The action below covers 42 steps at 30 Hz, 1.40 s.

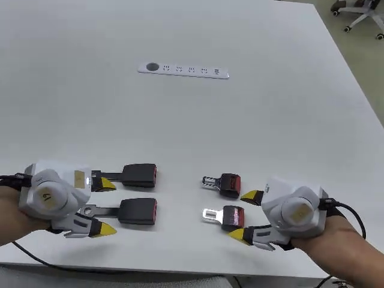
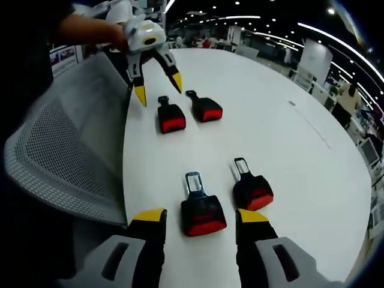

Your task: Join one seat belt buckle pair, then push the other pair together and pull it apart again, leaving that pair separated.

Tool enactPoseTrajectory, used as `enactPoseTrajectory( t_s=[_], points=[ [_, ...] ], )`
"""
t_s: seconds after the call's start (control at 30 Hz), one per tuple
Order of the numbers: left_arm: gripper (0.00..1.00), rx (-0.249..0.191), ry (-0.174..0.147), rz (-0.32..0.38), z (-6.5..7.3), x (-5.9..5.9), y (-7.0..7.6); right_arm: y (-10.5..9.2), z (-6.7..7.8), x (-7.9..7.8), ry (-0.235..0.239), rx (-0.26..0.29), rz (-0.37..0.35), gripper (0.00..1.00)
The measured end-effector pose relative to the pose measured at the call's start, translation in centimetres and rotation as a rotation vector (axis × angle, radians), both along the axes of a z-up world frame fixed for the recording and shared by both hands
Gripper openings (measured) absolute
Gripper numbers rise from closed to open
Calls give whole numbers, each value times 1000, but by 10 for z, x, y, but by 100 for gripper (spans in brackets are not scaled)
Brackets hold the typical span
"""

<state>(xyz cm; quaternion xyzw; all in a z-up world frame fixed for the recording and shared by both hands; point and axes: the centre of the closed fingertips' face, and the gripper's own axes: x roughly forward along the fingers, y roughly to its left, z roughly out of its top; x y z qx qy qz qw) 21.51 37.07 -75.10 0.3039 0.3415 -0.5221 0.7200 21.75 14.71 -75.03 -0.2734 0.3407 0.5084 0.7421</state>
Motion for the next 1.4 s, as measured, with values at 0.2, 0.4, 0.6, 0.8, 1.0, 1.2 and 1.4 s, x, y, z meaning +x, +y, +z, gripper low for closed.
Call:
enactPoseTrajectory(
  t_s=[0.2, 0.4, 0.6, 0.8, 1.0, 1.2, 1.4],
  points=[
    [48, 8, 18, -33, -4, -2, -11, 2, -5, 0, 23, -20, 37, 40],
    [44, 27, 34, -58, -17, -2, -14, 4, -10, 2, 37, -34, 62, 38],
    [37, 45, 53, -68, -23, 0, -18, 3, -14, 2, 51, -49, 75, 36],
    [36, 58, 53, -92, -29, 2, -19, 1, -23, 2, 63, -68, 81, 37],
    [33, 68, 50, -112, -30, 5, -21, 1, -31, 2, 72, -88, 96, 34],
    [33, 82, 58, -152, -30, 3, -23, 0, -34, 3, 86, -93, 122, 34],
    [33, 75, 77, -143, -32, 4, -23, 1, -34, 2, 81, -107, 180, 33]
  ],
)
